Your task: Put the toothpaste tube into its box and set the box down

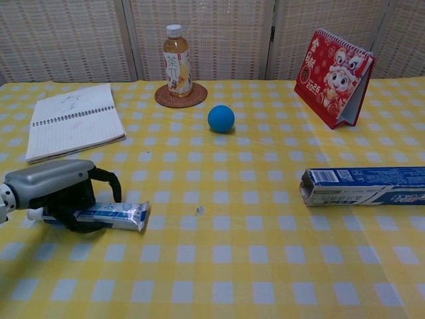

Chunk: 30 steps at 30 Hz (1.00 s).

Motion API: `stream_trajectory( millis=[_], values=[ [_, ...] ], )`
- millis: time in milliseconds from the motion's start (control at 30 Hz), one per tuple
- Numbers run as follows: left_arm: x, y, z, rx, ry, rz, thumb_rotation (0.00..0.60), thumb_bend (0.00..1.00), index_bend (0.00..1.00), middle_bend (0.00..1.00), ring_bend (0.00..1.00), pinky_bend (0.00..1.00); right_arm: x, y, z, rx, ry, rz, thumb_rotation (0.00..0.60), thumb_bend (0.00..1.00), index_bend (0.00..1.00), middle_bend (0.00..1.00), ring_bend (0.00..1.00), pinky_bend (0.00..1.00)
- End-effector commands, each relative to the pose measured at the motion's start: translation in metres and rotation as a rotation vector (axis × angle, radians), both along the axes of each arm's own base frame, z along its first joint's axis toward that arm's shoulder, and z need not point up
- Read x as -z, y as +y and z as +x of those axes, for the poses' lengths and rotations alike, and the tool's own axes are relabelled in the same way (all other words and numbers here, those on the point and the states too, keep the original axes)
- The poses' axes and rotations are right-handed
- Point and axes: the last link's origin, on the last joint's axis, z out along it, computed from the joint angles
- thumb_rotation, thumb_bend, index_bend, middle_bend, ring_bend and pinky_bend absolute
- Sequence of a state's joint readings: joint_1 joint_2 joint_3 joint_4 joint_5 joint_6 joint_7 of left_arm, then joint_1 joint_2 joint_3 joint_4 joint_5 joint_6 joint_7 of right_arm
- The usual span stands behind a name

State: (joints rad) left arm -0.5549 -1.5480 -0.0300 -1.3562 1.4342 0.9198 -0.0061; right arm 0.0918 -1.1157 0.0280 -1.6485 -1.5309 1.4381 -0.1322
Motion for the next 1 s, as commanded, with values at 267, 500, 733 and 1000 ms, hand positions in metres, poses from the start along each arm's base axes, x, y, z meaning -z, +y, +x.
stream_trajectory(
  millis=[267,500,733,1000],
  values=[
    [0.001,-0.001,0.002,0.029,-0.017,0.018,0.6,0.44,0.8,1.0,1.0,1.0,0.001,0.0,0.0,0.0,0.001,0.001,0.6,0.21,0.0,0.0,0.0,0.0],
    [-0.023,-0.01,0.019,-0.004,-0.252,0.089,0.6,0.65,0.86,1.0,1.0,1.0,0.005,0.001,0.001,-0.003,0.005,0.019,0.6,0.21,0.0,0.0,0.0,0.0],
    [-0.054,-0.018,0.041,-0.108,-0.549,0.102,0.6,0.8,0.89,1.0,1.0,1.0,0.006,-0.001,0.001,0.011,-0.018,0.041,0.6,0.21,0.0,0.0,0.0,0.0],
    [-0.08,-0.034,0.066,-0.187,-0.735,-0.006,0.6,0.8,0.89,1.0,1.0,1.0,0.008,-0.028,0.007,0.042,-0.035,0.166,0.6,0.21,0.0,0.0,0.0,0.0]
  ],
)
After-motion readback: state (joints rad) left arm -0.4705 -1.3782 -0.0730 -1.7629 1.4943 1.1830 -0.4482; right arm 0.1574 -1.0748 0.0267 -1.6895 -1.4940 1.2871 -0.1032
